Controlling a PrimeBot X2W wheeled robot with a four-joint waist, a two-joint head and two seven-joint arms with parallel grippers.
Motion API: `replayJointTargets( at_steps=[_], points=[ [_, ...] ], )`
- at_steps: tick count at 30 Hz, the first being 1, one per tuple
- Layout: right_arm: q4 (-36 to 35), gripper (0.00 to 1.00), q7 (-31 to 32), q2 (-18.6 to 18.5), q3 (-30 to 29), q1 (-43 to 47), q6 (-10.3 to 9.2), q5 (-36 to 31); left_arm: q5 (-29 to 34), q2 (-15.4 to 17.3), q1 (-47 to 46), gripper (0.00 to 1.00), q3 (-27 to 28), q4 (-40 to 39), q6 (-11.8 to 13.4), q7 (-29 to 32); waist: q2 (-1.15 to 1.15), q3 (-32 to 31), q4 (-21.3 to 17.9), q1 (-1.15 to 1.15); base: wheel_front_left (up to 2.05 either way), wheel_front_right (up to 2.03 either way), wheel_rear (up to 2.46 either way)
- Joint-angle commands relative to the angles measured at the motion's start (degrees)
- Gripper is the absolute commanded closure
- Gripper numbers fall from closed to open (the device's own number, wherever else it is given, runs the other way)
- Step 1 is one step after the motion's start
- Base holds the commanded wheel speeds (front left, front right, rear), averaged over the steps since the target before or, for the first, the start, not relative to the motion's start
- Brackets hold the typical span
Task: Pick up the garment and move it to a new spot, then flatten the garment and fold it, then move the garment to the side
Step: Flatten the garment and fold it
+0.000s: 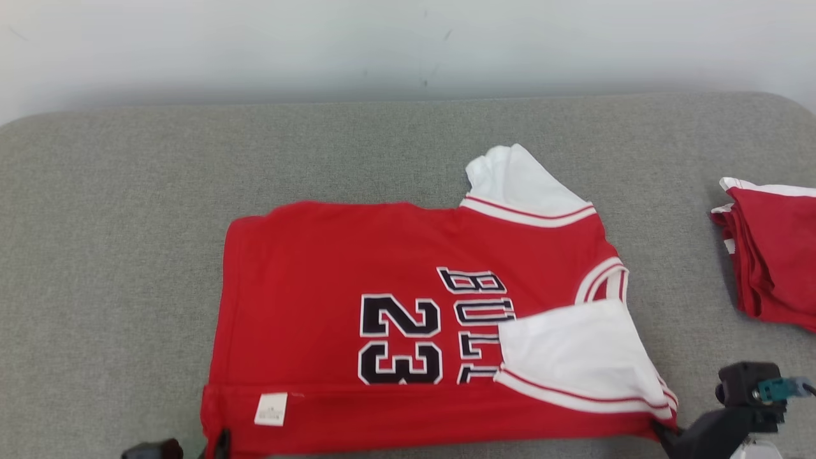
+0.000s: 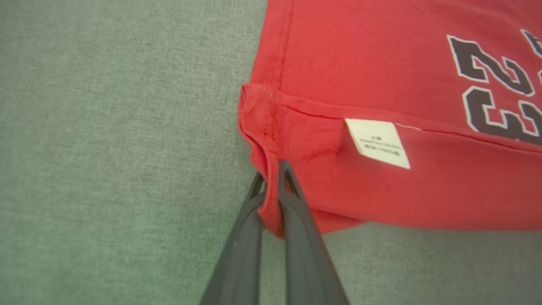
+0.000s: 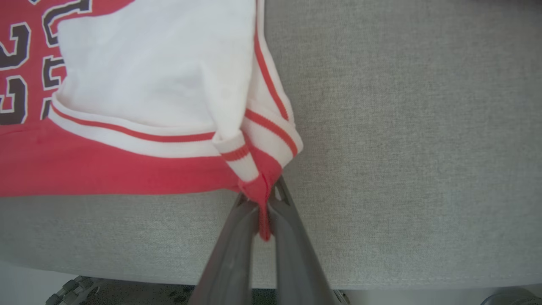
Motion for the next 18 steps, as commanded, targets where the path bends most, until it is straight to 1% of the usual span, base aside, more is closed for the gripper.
replayJointTargets(
  at_steps=[1, 7, 15, 16, 17, 18],
  points=[
    [-0.7, 1.0, 0.79, -0.1, -0.61, 1.44, -0.15, 0.39, -0.75, 0.63, 1.94, 1.0, 0.0, -1.57, 0.8, 0.77, 0.0, -0.07, 0.08, 0.0, 0.0, 0.0, 0.0],
    [-1.78, 1.0, 3.19, 0.27, -1.27, 4.1, -0.15, 1.05, -0.89, 1.25, 6.25, 1.0, -0.41, -6.85, 2.79, 3.85, 0.0, 0.01, 0.23, 0.0, 0.0, 0.0, 0.0],
    [-1.11, 1.0, 5.13, 0.31, -1.06, 6.26, -0.15, 2.6, -0.26, 2.21, 8.78, 1.0, -0.68, -9.67, 4.98, 6.44, 0.0, 0.35, 0.24, 0.0, 0.0, 0.0, 0.0],
    [-0.8, 1.0, 6.04, 0.31, -0.67, 6.76, -0.15, 2.5, -0.91, 2.03, 9.21, 1.0, -1.06, -9.88, 4.99, 7.56, 0.0, 0.39, 0.18, 0.0, 0.0, 0.0, 0.0],
    [-1.01, 0.76, 6.18, 0.32, -0.37, 6.8, -0.15, 2.43, -1.12, 2.0, 9.37, 1.0, -1.06, -9.96, 5.25, 8.03, 0.0, 0.42, 0.14, 0.0, 0.0, 0.0, 0.0],
    [-1.32, 0.22, 5.76, 0.31, -0.46, 6.58, -0.15, 2.42, -1.04, 2.03, 9.54, 1.0, -1.06, -9.92, 5.55, 8.48, 0.0, 0.45, 0.09, 0.0, 0.0, 0.0, 0.0]
  ],
)
